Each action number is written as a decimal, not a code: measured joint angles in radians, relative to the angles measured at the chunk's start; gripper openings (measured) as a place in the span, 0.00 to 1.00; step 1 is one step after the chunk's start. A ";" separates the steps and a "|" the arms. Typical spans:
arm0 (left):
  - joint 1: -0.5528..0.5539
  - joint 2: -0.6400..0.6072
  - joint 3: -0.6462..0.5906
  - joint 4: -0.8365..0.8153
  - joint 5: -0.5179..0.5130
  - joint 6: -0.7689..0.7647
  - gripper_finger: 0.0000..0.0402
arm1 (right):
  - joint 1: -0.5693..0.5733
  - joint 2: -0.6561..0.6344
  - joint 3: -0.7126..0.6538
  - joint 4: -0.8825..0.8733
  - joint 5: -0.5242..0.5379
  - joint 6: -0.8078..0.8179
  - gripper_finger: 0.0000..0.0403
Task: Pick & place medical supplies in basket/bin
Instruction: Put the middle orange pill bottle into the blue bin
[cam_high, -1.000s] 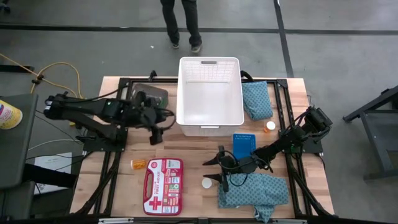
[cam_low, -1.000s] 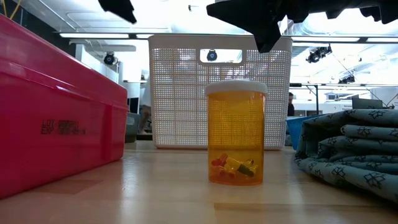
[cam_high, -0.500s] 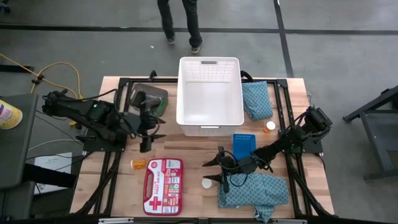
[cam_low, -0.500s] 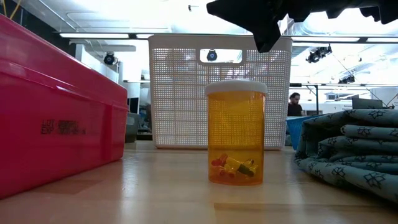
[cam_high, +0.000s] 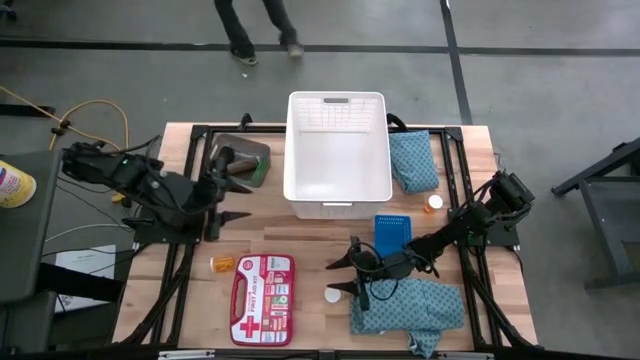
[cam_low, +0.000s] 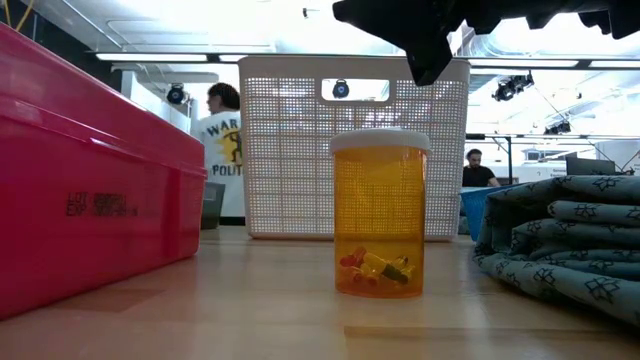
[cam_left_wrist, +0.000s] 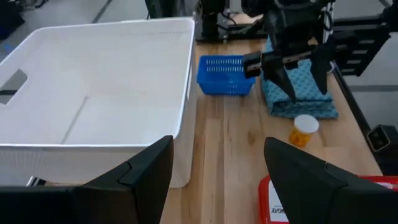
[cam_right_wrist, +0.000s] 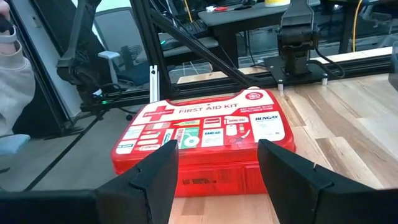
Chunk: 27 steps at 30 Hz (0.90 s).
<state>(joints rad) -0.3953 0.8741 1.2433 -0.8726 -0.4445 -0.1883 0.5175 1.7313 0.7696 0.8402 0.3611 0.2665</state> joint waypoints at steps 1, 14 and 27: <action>-0.003 -0.009 -0.007 -0.001 0.000 0.000 0.60 | 0.000 0.000 0.000 0.000 0.001 0.000 0.51; -0.023 -0.137 -0.253 0.074 -0.042 -0.094 0.60 | 0.000 0.000 0.000 -0.001 0.002 -0.034 0.51; -0.130 -0.200 -0.440 0.312 -0.058 0.001 0.60 | 0.000 0.000 0.000 -0.014 -0.001 -0.027 0.51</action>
<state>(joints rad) -0.5251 0.6743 0.8031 -0.5607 -0.5029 -0.1874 0.5171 1.7313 0.7696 0.8259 0.3599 0.2394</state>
